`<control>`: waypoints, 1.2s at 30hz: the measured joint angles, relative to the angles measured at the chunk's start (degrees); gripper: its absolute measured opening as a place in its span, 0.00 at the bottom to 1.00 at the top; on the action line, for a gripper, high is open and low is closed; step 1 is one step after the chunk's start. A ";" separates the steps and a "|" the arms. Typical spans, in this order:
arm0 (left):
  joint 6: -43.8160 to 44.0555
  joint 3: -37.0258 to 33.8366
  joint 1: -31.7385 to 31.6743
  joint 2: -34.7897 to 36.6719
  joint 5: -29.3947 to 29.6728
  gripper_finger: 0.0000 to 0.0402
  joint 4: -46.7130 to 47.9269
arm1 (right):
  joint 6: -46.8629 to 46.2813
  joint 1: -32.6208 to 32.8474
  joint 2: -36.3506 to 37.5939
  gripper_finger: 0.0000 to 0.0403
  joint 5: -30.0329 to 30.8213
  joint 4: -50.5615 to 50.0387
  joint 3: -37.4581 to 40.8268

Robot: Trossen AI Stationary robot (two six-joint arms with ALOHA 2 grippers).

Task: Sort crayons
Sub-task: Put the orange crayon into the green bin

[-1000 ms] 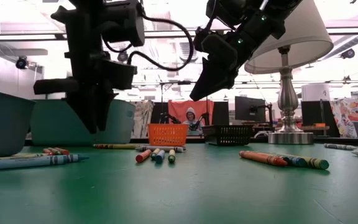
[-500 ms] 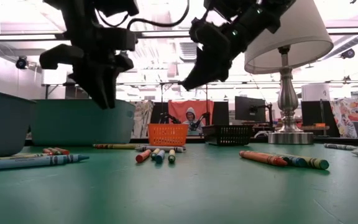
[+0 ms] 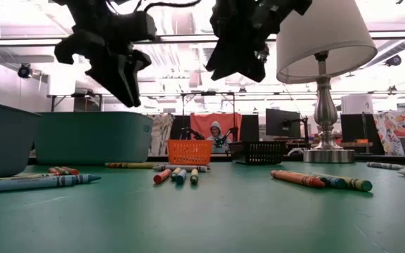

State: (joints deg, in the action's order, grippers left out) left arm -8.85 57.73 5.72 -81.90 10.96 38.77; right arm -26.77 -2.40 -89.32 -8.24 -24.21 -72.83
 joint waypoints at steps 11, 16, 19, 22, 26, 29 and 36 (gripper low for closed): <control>4.48 -7.76 2.05 9.21 0.02 0.21 -9.96 | -2.94 7.53 -0.28 0.25 -1.90 0.01 -1.15; 14.06 -12.01 2.25 11.98 -0.01 0.21 -17.71 | -12.61 9.32 -0.31 0.25 -1.92 -6.90 -2.13; 18.10 -13.31 2.41 12.39 0.00 0.21 -19.47 | -19.46 10.17 -0.33 0.25 -1.52 -10.84 -2.13; 19.01 -13.72 2.53 11.81 0.02 0.21 -19.77 | -25.33 11.51 -1.14 0.25 -1.22 -12.59 -2.13; 18.83 -13.48 2.51 10.63 0.25 0.21 -20.01 | -30.87 13.02 -4.16 0.25 -0.82 -13.18 -2.85; 17.51 -13.48 2.51 10.27 0.39 0.21 -19.93 | -34.27 14.03 -7.22 0.25 -1.06 -16.09 -4.84; 13.91 -13.50 2.51 11.41 0.48 0.21 -16.01 | -40.40 15.38 -14.61 0.25 -0.57 -23.51 -10.36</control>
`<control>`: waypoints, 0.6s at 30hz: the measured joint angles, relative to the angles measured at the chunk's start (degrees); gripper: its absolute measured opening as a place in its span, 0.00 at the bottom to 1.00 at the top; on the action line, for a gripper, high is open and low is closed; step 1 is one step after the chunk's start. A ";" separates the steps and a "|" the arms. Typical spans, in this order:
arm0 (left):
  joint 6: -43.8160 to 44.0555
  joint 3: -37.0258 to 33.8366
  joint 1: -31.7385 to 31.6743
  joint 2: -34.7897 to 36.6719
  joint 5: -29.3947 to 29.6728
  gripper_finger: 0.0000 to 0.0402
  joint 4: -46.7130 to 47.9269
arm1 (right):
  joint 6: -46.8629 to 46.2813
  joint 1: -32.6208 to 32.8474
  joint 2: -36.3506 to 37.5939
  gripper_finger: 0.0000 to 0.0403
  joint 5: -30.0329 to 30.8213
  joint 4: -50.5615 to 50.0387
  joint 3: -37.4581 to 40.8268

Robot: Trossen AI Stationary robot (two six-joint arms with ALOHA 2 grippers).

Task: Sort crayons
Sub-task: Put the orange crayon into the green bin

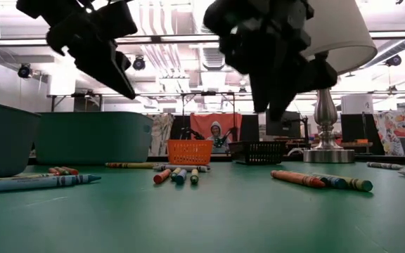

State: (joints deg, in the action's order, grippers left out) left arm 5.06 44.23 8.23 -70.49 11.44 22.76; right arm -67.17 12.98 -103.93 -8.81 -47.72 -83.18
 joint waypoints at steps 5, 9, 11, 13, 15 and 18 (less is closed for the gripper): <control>-3.07 0.00 0.00 1.99 0.03 0.21 2.59 | -1.32 0.90 -5.61 0.25 -0.45 -2.55 -4.48; -6.63 0.00 -0.02 4.45 0.09 0.21 2.98 | -3.04 1.33 -9.10 0.25 0.71 -7.04 -8.26; -8.51 0.00 -0.08 6.15 1.34 0.21 3.46 | -3.85 1.65 -10.46 0.25 1.33 -8.48 -9.63; -10.07 0.00 -0.08 8.04 3.78 0.21 3.62 | -4.14 1.84 -11.63 0.25 1.33 -9.03 -10.49; -11.13 0.00 -0.07 10.01 6.10 0.21 3.98 | -4.83 1.87 -12.57 0.25 1.37 -9.23 -10.72; -12.53 0.00 -0.09 12.83 8.45 0.21 4.55 | -5.77 1.89 -13.54 0.25 1.55 -9.17 -10.92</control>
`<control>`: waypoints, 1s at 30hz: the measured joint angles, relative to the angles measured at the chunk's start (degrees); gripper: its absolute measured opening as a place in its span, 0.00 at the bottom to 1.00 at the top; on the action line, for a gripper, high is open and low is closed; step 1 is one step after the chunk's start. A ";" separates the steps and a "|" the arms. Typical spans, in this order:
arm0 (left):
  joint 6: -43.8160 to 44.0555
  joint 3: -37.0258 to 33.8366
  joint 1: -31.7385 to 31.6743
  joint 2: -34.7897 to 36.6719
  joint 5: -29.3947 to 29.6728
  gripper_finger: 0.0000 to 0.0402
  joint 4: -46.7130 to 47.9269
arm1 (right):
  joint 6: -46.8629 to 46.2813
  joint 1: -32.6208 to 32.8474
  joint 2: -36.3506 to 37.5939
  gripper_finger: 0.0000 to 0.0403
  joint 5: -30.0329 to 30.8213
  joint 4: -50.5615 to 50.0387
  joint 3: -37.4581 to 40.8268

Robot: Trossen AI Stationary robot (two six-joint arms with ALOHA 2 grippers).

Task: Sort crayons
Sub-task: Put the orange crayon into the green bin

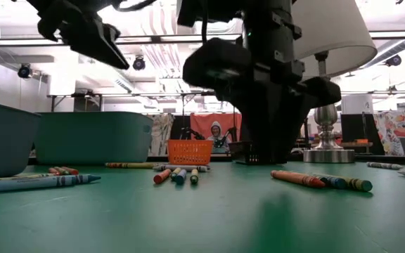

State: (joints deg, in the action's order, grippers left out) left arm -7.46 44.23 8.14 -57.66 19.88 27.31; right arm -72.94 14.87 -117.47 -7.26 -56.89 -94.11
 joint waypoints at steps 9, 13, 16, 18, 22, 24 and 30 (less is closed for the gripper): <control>-3.58 0.00 0.00 7.21 0.78 0.21 0.20 | -2.26 -0.01 -1.60 0.25 2.34 -0.06 0.00; -3.85 0.00 0.00 9.17 0.78 0.21 0.17 | -3.14 -0.25 -1.57 0.25 2.80 -0.36 0.00; -3.63 0.00 0.00 9.82 0.78 0.21 0.17 | -3.61 -0.25 -1.09 0.25 2.92 -1.35 -0.57; -2.97 0.00 0.00 9.84 0.78 0.21 0.11 | -3.63 -0.25 -0.88 0.25 2.93 -2.89 -1.51; -2.06 0.00 0.00 9.24 0.72 0.21 0.10 | -4.14 -0.20 -0.85 0.25 2.94 -7.34 -3.37; -1.44 0.00 0.00 8.83 0.67 0.21 0.14 | -5.03 0.09 -0.84 0.25 3.09 -10.21 -3.83; -0.37 -0.07 0.00 7.67 0.61 0.21 0.17 | -7.42 1.10 -0.92 0.25 4.30 -12.27 -1.60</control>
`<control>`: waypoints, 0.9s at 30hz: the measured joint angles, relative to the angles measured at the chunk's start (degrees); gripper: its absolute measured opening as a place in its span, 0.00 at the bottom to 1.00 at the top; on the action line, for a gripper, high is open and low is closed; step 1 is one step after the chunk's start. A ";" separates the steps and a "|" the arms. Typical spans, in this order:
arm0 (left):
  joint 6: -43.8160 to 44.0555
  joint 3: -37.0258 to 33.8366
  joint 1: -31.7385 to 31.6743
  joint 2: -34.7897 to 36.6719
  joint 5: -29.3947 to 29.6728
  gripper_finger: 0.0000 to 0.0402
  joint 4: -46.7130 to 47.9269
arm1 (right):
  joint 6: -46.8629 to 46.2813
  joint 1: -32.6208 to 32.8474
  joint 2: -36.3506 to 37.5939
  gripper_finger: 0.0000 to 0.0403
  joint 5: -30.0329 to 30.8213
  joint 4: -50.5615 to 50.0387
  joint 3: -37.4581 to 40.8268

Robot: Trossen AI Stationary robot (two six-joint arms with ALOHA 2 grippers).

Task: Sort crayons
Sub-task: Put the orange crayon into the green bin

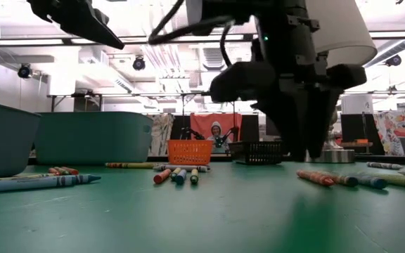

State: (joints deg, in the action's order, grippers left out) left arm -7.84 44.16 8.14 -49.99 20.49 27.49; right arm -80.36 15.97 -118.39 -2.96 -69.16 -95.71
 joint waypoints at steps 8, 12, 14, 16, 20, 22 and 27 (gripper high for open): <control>0.86 -0.04 0.00 -1.23 0.00 0.21 -0.02 | 1.15 -0.10 -2.72 0.25 0.22 1.03 0.20; 0.86 -0.06 0.00 -1.48 -0.02 0.21 -0.02 | 2.43 -0.09 -3.34 0.25 1.22 2.38 0.25; 0.86 -0.07 0.00 -1.68 -0.03 0.21 -0.40 | 2.87 -0.13 -3.69 0.24 1.55 3.56 0.49; 0.83 -0.19 0.00 -1.82 -0.28 0.21 -0.69 | 3.34 -0.26 -3.72 0.21 1.94 3.99 0.51; -0.69 -2.71 0.00 -1.84 -5.13 0.21 -6.13 | 4.84 -0.47 -4.05 0.11 2.69 4.83 0.64; -1.13 -5.39 0.01 -1.83 -9.37 0.21 -12.14 | 6.01 -0.48 -4.06 0.06 3.22 4.99 0.73; 1.17 -12.12 0.02 -2.02 -14.66 0.21 -25.64 | 9.42 -0.52 -3.07 0.03 4.14 4.92 0.90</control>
State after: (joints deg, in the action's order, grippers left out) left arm -6.67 32.04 8.16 -52.01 5.83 1.84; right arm -70.94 15.44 -121.46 1.18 -64.24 -94.81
